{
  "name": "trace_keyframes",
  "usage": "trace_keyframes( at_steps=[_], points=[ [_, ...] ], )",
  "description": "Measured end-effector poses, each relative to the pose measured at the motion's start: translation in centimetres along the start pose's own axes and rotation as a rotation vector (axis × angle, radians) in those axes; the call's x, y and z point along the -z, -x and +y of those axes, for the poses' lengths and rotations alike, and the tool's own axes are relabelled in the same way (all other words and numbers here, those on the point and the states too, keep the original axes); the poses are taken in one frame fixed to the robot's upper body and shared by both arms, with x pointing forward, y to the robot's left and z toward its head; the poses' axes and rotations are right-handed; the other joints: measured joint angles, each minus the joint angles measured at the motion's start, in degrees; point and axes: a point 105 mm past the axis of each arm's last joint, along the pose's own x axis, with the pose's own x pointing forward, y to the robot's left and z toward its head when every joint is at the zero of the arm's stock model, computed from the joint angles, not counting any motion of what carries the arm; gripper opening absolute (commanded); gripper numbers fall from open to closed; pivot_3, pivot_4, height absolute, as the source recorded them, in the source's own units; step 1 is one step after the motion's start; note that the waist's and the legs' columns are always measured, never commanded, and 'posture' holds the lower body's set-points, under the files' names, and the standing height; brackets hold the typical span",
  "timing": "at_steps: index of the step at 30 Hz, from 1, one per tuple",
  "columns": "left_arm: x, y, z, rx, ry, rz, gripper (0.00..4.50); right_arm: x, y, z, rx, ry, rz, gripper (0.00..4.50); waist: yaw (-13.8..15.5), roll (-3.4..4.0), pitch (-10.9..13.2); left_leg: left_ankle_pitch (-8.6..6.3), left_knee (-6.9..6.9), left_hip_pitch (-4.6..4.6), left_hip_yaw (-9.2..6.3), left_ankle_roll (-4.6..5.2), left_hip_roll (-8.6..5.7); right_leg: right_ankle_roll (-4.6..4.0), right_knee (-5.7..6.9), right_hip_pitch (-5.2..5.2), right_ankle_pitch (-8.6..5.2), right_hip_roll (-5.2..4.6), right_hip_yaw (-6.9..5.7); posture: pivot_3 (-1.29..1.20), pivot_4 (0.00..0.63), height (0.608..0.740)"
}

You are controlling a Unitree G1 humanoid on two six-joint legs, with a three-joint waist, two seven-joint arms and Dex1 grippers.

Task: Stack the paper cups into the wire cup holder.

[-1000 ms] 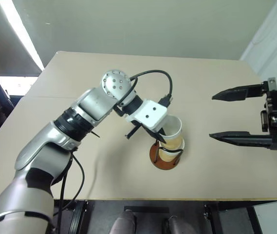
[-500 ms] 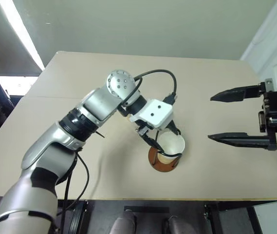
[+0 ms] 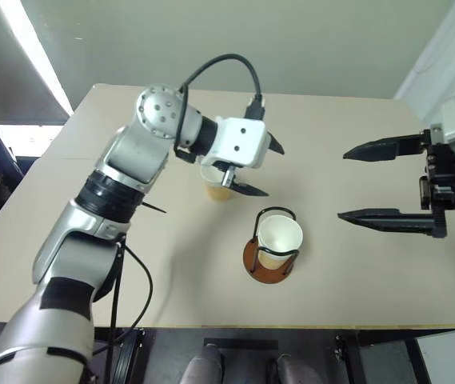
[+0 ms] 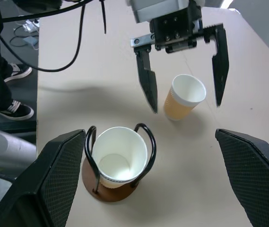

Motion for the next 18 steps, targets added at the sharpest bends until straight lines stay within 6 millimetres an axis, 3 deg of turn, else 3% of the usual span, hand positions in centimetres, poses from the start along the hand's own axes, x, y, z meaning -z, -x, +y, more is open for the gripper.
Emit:
trace_keyframes(
  at_steps=[9, 18],
  points=[
    [7.5, 1.5, -0.8, -0.091, -0.054, 0.441, 4.15, -0.1, -0.6, -0.3, -0.035, -0.002, -0.026, 4.50, 0.02, 0.00, 0.00, -0.02, 0.14, -0.03, -0.03, 0.04, -0.02, 0.00, 0.02, -0.02, 0.00, -0.01, 0.00, 0.00, 0.150, 0.740],
    [10.7, 0.9, -0.9, -0.128, -0.058, 0.580, 4.15, 0.2, -0.7, -0.4, -0.046, -0.010, -0.022, 4.50, 0.02, 0.00, 0.00, -0.02, 0.14, -0.15, -0.03, 0.03, -0.02, -0.01, 0.08, -0.17, 0.00, -0.01, 0.00, 0.00, 0.150, 0.740]
  ],
)
